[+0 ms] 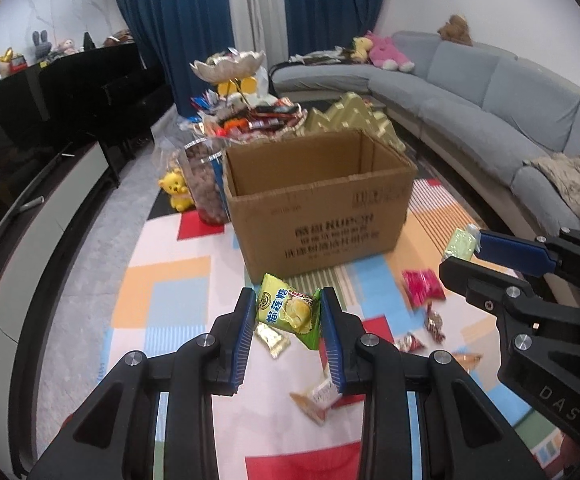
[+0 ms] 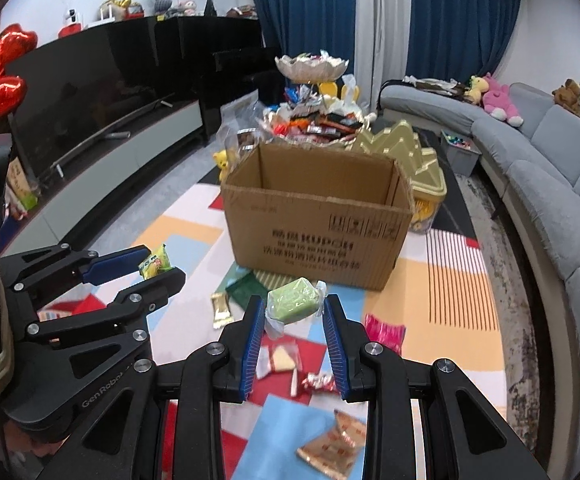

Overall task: Organize snacks
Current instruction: 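Carry the yellow-green candy with the left tool over the cardboard box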

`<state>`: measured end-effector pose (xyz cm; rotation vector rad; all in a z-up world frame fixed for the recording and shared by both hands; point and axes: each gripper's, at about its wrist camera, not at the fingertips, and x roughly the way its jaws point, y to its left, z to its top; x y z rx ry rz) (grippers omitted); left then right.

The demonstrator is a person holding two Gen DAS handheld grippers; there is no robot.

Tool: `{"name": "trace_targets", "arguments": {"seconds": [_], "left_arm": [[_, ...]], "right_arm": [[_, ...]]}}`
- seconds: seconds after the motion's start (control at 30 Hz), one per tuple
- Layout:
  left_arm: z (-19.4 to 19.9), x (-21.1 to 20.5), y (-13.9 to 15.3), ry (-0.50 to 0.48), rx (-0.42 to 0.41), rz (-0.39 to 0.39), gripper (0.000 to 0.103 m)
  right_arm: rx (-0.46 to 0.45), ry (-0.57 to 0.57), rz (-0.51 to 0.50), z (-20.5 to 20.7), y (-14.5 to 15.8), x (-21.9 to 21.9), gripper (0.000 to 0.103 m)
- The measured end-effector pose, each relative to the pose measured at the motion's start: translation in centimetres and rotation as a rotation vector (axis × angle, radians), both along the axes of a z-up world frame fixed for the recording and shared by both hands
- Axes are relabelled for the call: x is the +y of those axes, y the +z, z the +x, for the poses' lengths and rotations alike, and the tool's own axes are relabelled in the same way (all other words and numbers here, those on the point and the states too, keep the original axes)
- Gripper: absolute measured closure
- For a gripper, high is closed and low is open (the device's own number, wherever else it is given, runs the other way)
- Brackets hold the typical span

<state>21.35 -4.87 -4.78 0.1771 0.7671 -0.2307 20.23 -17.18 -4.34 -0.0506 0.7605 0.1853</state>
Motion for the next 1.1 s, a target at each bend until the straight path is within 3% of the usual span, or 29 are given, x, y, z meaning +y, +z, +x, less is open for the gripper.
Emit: {"name": "trace_targets", "arguments": {"seconds": [0.8, 1.1], "left_arm": [[8.5, -1.3, 5.8, 0.092, -0.113, -0.031, 0.070], [12.4, -1.8, 6.3, 0.113, -0.120, -0.028, 0.070]], "right_arm": [[-0.132, -0.115, 0.002, 6.9, 5.2, -2.0, 0.071], [-0.147, -0.143, 0.002, 10.5, 6.1, -2.9, 0.071]]}}
